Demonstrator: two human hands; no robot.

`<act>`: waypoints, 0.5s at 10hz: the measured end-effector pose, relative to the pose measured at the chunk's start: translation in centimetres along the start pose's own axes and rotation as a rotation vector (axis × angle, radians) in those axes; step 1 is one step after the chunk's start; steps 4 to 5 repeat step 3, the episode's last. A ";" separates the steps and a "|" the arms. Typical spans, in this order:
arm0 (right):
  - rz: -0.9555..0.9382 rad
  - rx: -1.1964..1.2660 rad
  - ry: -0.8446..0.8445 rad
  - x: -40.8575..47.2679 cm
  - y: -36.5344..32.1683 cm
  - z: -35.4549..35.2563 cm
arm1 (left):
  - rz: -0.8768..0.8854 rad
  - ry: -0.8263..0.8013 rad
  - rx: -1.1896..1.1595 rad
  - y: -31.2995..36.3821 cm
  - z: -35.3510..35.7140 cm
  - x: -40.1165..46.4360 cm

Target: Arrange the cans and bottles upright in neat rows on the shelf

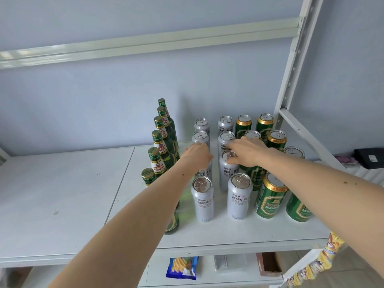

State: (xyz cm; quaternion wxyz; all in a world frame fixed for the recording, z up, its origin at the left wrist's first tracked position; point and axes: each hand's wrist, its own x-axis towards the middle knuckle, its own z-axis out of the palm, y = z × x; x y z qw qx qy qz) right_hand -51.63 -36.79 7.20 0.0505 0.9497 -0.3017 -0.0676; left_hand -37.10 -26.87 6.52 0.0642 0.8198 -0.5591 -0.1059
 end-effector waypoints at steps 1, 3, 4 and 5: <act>0.041 0.009 0.032 -0.7 0.0 -0.8 | 0.028 0.033 0.050 0.2 -0.7 -1.0; 0.057 0.015 0.088 -2.1 0.1 -2.5 | 0.024 0.054 0.032 0.0 -2.8 -1.8; 0.057 0.015 0.088 -2.1 0.1 -2.5 | 0.024 0.054 0.032 0.0 -2.8 -1.8; 0.057 0.015 0.088 -2.1 0.1 -2.5 | 0.024 0.054 0.032 0.0 -2.8 -1.8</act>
